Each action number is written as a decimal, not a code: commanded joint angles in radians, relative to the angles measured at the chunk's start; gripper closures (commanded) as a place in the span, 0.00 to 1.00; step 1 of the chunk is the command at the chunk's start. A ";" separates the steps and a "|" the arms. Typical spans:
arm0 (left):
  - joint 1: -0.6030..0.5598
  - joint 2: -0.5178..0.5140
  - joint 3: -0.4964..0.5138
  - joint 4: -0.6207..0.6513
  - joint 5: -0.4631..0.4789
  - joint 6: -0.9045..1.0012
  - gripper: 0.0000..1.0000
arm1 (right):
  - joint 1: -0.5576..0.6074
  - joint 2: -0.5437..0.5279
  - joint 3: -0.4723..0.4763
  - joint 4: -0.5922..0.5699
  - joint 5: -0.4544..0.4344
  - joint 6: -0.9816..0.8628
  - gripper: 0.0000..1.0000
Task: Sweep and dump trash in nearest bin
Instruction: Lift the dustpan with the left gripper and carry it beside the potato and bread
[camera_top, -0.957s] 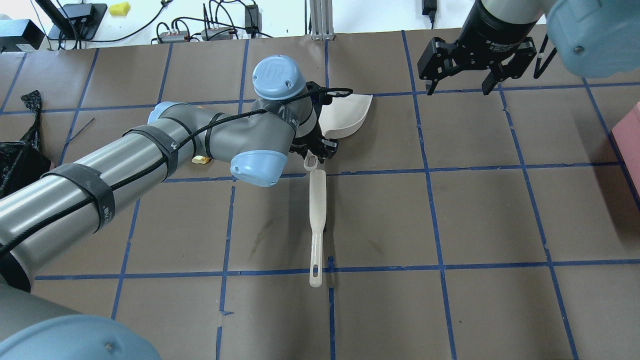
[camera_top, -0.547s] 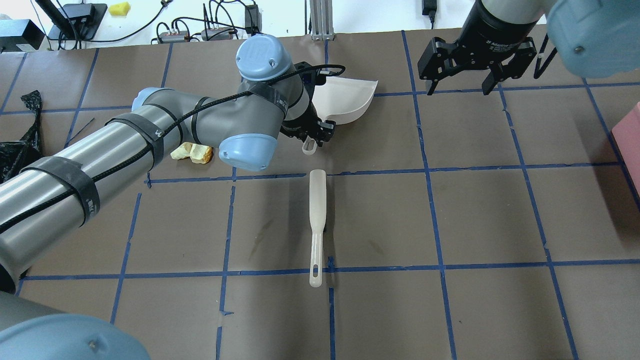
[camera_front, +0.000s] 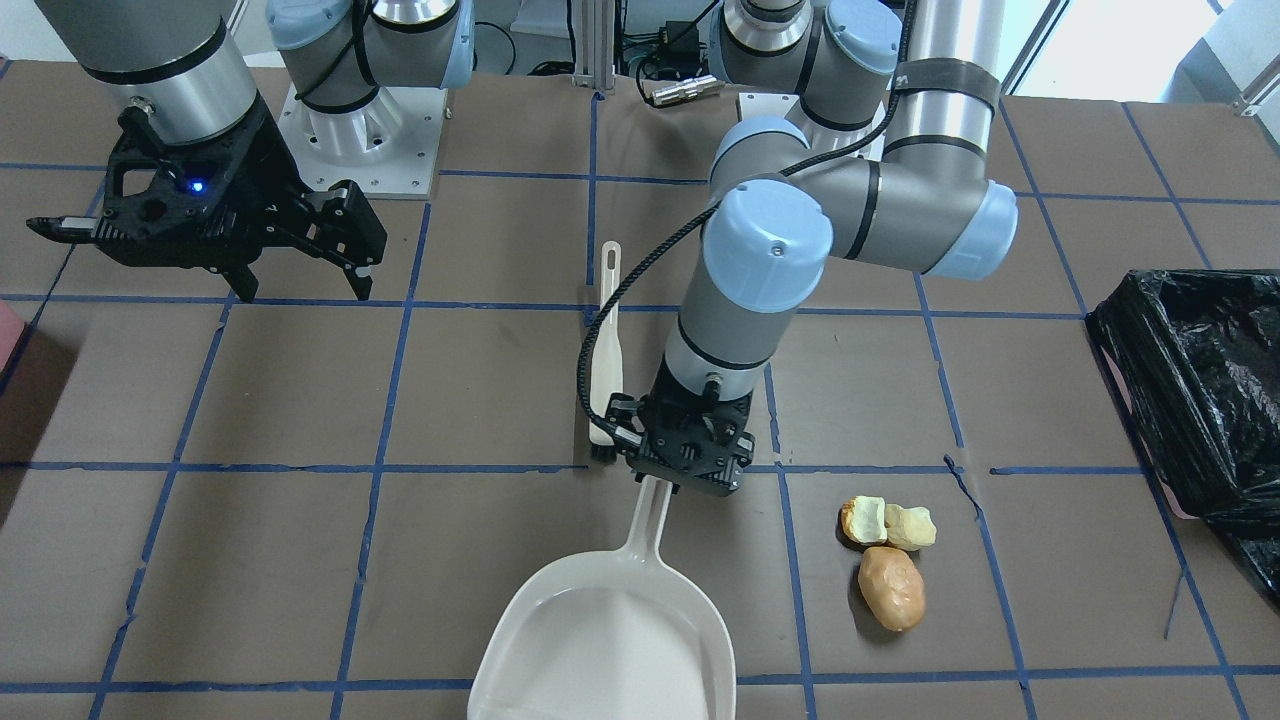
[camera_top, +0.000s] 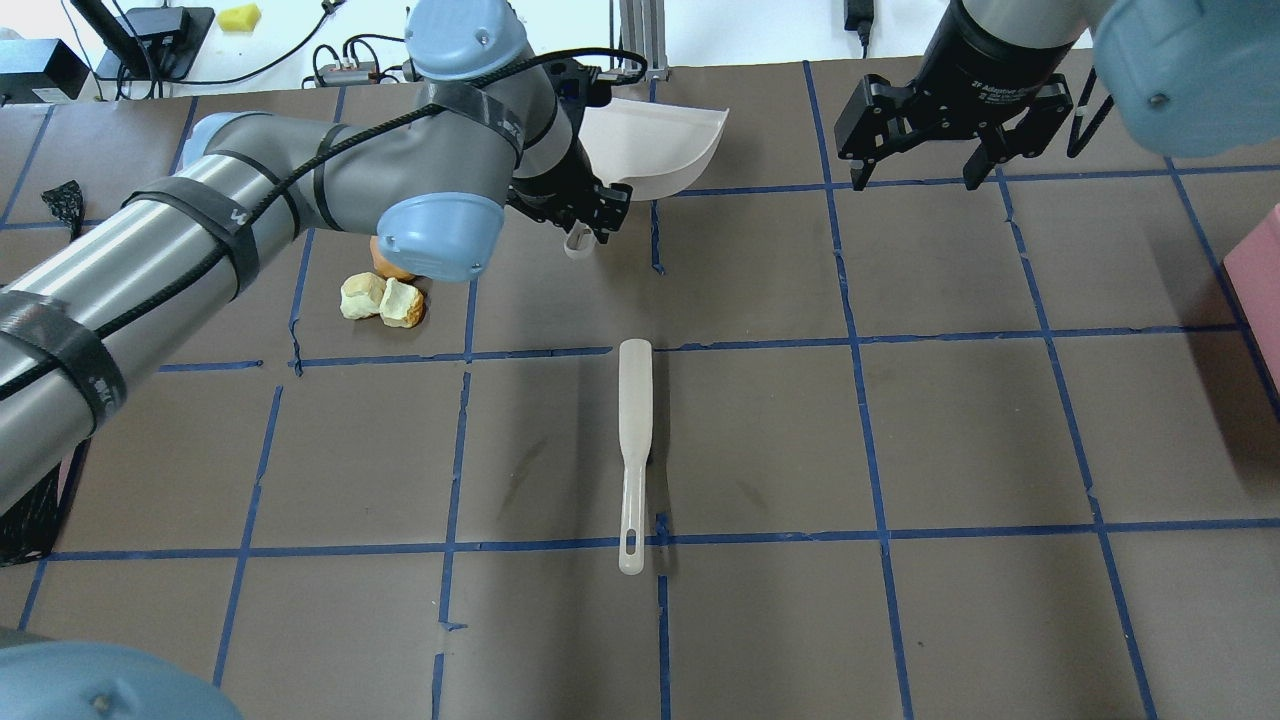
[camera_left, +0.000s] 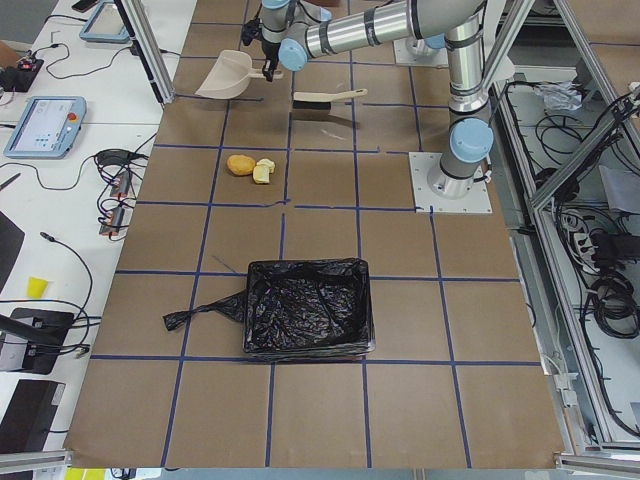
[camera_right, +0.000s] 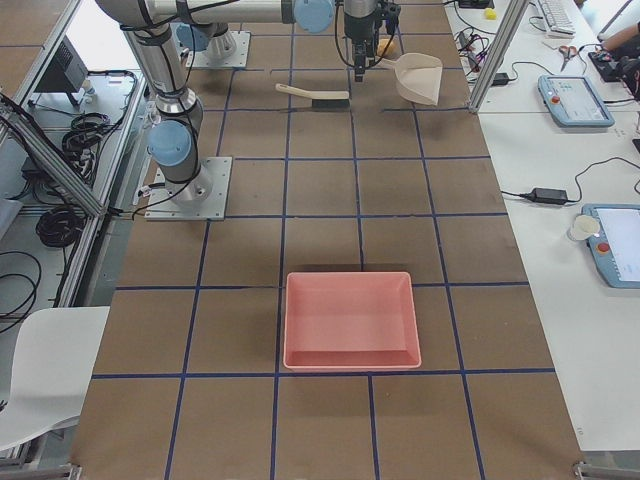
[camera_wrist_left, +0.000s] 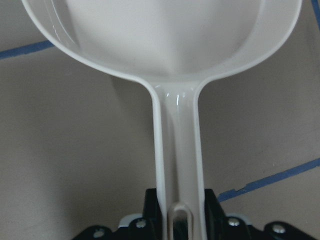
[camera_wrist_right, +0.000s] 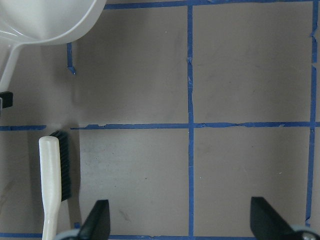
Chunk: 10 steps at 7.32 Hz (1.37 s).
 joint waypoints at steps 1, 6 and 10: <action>0.093 0.065 -0.008 -0.077 0.005 0.211 0.88 | 0.000 0.000 0.002 -0.001 -0.002 -0.003 0.00; 0.350 0.202 -0.061 -0.244 0.072 0.825 0.88 | 0.008 0.003 0.002 -0.001 0.000 0.010 0.00; 0.596 0.227 -0.078 -0.287 0.078 1.325 0.88 | 0.008 0.005 -0.002 -0.001 0.000 0.007 0.00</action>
